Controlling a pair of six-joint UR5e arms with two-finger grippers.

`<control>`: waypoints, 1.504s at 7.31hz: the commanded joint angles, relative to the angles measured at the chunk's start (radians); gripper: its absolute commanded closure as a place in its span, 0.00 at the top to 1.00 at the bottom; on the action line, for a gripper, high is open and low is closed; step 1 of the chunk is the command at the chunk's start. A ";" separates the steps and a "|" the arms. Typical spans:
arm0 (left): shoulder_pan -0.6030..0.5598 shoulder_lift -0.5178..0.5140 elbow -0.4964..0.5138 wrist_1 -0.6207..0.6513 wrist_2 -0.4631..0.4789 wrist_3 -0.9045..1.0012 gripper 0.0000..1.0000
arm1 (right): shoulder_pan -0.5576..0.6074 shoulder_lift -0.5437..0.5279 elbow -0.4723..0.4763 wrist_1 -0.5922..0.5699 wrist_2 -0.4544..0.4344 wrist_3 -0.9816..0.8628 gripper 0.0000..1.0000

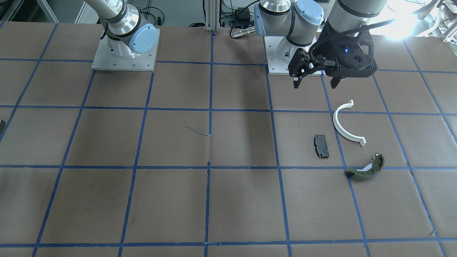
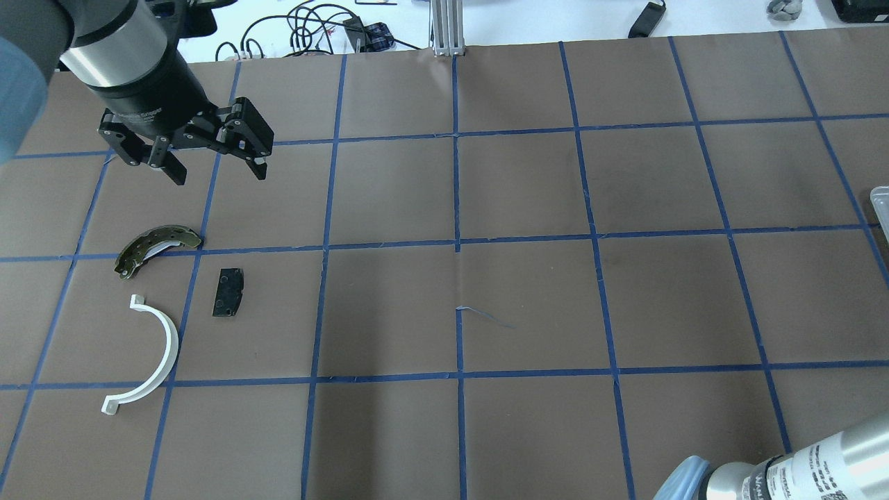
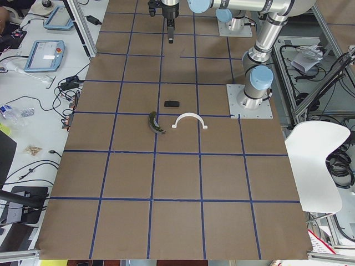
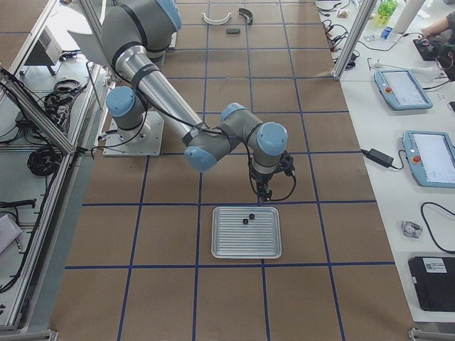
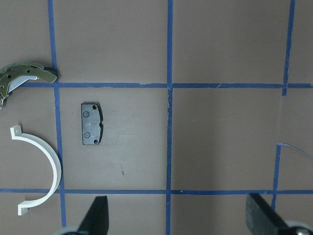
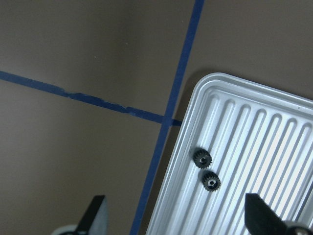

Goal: Place bearing gear from tray to pile

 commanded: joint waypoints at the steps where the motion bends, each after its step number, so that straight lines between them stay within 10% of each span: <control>1: 0.000 0.000 0.000 0.000 -0.001 0.000 1.00 | -0.049 0.098 0.001 -0.111 0.000 -0.078 1.00; 9: 0.000 0.000 0.000 0.000 0.001 0.000 1.00 | -0.088 0.151 0.122 -0.332 0.002 -0.259 1.00; 11: 0.000 0.000 -0.002 0.000 0.001 0.000 1.00 | -0.098 0.146 0.127 -0.309 0.003 -0.268 0.78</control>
